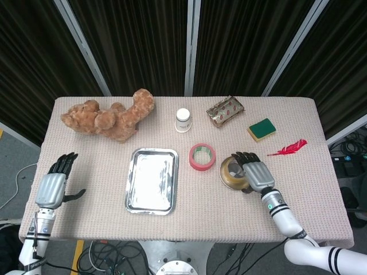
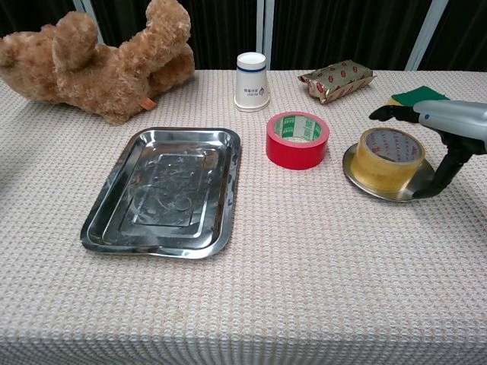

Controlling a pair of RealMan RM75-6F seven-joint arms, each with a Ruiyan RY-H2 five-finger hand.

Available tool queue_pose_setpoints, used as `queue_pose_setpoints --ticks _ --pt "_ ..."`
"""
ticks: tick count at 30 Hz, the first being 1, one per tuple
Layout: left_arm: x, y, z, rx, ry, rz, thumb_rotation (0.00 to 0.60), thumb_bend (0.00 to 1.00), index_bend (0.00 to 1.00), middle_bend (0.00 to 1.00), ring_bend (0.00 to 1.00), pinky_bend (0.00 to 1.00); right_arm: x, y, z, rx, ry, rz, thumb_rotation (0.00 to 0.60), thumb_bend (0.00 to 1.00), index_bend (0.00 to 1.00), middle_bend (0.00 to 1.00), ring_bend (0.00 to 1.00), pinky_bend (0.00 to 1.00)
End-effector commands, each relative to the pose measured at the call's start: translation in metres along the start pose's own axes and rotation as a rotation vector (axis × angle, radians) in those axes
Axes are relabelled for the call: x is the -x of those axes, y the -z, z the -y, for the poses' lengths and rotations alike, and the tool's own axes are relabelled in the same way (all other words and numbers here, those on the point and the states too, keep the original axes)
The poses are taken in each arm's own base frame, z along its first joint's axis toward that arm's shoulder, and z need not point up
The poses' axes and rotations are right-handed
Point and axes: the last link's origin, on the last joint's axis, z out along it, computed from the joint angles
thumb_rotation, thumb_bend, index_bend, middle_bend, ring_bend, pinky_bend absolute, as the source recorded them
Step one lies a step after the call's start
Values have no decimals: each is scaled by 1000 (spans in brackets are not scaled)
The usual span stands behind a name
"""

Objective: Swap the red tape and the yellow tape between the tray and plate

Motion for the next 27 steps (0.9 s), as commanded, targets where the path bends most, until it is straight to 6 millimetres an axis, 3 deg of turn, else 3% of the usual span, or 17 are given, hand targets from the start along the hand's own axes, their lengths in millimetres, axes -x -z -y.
queue_pose_setpoints --ticks 1,8,16,23,27 --pt "6 1 5 -15 18 13 600 121 38 50 0 155 3 -3 1 4 -3 -2 600 0 0 77 1 0" --pt "5 2 10 -20 53 21 600 121 38 50 0 156 5 -9 2 41 -41 -11 600 98 12 164 137 116" --pt "6 4 11 -25 54 21 600 121 40 50 0 156 2 -9 5 52 -31 -72 600 224 235 336 317 241" --pt "0 7 14 -34 46 7 600 121 40 50 0 156 -20 25 20 -26 -4 -175 600 235 271 364 341 256" --pt "-3 8 19 -51 34 -3 600 121 39 50 0 156 -24 38 46 -123 6 -198 600 227 272 365 341 256"
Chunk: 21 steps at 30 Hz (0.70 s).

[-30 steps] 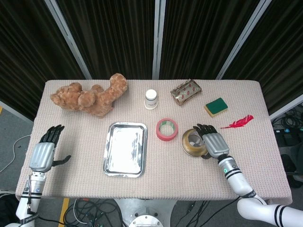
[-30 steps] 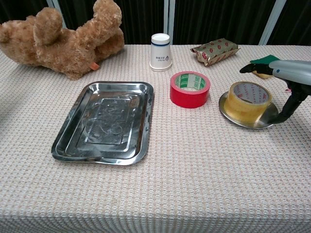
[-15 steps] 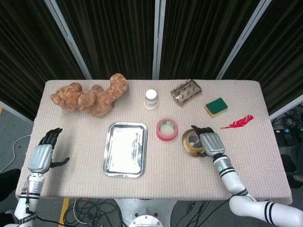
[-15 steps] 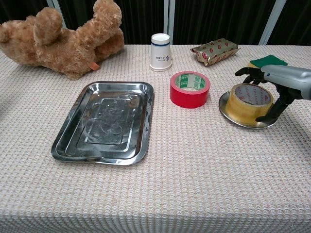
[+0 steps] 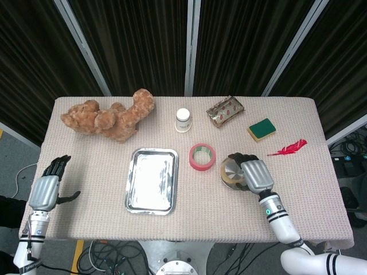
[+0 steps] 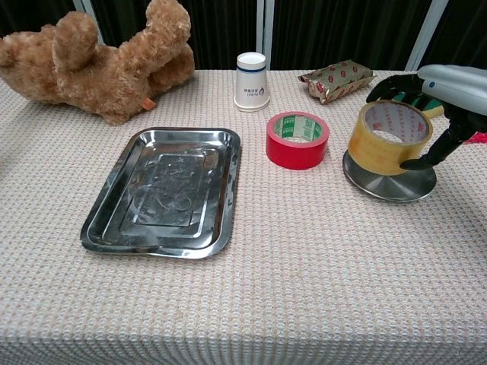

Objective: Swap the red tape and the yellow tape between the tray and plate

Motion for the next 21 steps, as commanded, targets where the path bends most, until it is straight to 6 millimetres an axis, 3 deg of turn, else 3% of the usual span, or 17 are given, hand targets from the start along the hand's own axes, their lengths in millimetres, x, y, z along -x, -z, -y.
queue_pose_setpoints --ticks 1,7,15,17,18,21 --pt "-1 1 3 -13 -3 -2 600 122 40 50 0 156 -3 12 23 -89 14 -17 600 224 272 365 341 256" --pt "3 5 10 -26 -10 -1 600 121 40 50 0 156 19 1 60 -199 35 50 600 219 272 365 341 256" --pt "8 10 20 -49 -3 15 600 122 40 50 0 156 40 -7 85 -250 100 147 600 137 226 308 324 242" --pt "9 11 21 -51 1 19 600 122 40 50 0 156 43 -6 86 -255 115 178 600 75 146 264 264 203" --pt "10 12 22 -50 2 20 600 122 40 50 0 156 43 -6 85 -255 124 198 600 32 72 212 186 156" --pt "11 12 22 -47 2 20 600 122 40 50 0 156 41 -5 86 -259 134 217 600 0 0 69 18 31"
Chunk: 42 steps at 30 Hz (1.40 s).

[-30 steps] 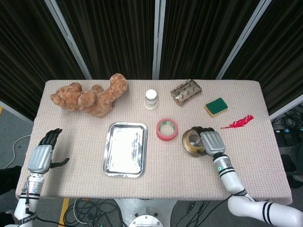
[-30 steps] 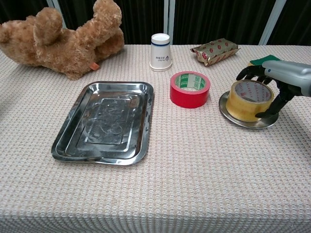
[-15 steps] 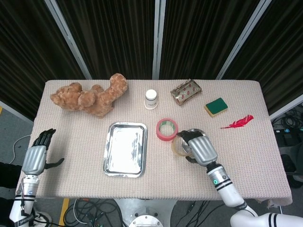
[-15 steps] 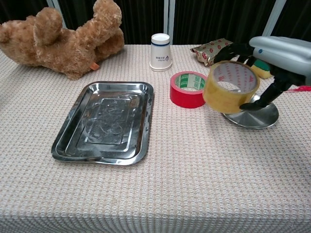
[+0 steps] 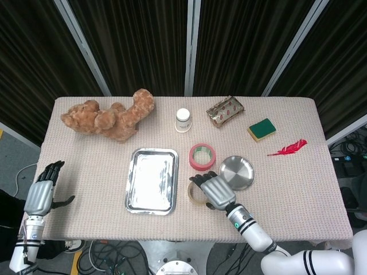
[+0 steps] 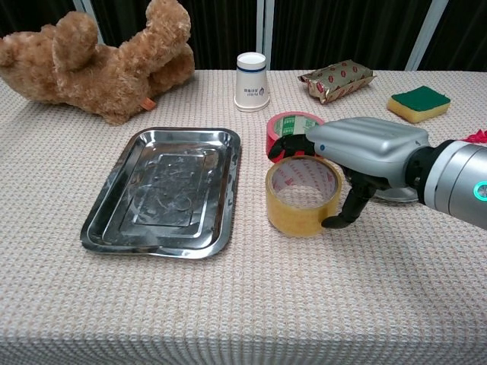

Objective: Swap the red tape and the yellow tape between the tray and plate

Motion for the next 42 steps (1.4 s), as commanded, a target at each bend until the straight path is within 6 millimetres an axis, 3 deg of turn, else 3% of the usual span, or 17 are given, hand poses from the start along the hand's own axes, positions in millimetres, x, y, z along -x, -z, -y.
queue_pose_setpoints --ticks 1,6,11,14,17,21,28,38,40,42 --pt "0 0 0 2 2 -1 600 122 40 50 0 156 -2 1 2 -12 11 22 600 0 0 40 1 10" --pt "0 -1 -1 3 3 -2 600 122 40 50 0 156 -12 6 0 -10 -10 -6 600 0 0 1 0 0" --pt "-2 0 -2 7 11 -6 600 122 40 50 0 156 -47 13 -16 36 -68 -116 600 0 0 15 0 0" --pt "-3 -1 -2 10 16 -11 600 123 40 50 0 156 -67 -1 -31 92 -28 -170 600 0 0 18 0 0" --pt "-4 -1 -3 11 19 -15 600 122 40 50 0 156 -74 -24 -41 130 -22 -154 600 0 0 14 0 0" --pt "-6 -2 -6 17 23 -26 600 122 40 50 0 156 -70 -63 -46 155 -37 -63 600 0 0 5 0 0" --pt "-11 -3 -14 45 61 -36 600 122 39 50 0 156 -47 -107 -40 187 -62 27 600 0 0 8 0 0" --pt "-8 -3 -14 51 64 -29 600 122 40 50 0 156 -32 -127 -29 191 -48 71 600 1 0 95 4 8" --pt "-8 -3 -14 49 67 -28 600 122 40 50 0 156 -31 -128 -29 200 -41 61 600 19 0 160 46 60" --pt "-7 -3 -14 47 68 -27 600 122 40 50 0 156 -33 -129 -29 212 -33 31 600 72 55 257 153 180"
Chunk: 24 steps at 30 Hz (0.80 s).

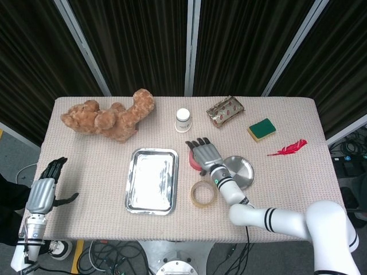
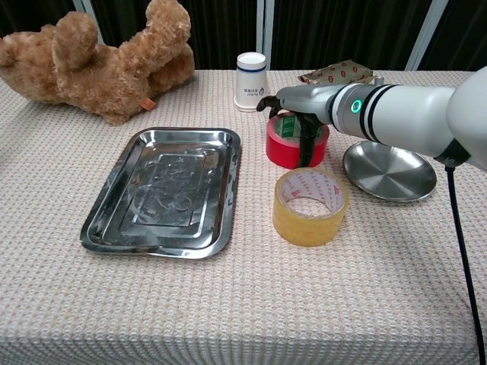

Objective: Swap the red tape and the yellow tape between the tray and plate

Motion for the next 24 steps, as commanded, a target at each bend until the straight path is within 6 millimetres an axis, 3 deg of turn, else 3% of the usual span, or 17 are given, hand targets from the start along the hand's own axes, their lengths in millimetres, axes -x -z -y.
queue_pose_setpoints --ticks 1,3,6,14,18,24 --pt "0 0 0 -1 0 0 600 122 40 50 0 156 -2 -1 0 16 3 -46 600 92 90 288 193 223" --pt "0 0 1 -1 1 2 600 122 40 50 0 156 -4 1 -2 25 0 -81 600 140 190 356 301 329" --pt "0 0 0 2 2 1 600 122 40 50 0 156 -9 6 -5 23 -6 -106 600 175 247 403 382 403" --pt "0 -1 -3 12 2 6 600 121 40 50 0 156 -23 55 -19 4 40 -165 600 176 252 400 385 402" --pt "1 -2 -5 20 2 11 600 122 40 50 0 156 -14 81 -38 54 63 -125 600 176 236 381 385 372" --pt "3 -4 -8 29 -2 23 600 122 40 50 0 156 3 95 -62 114 45 -99 600 176 227 374 386 352"
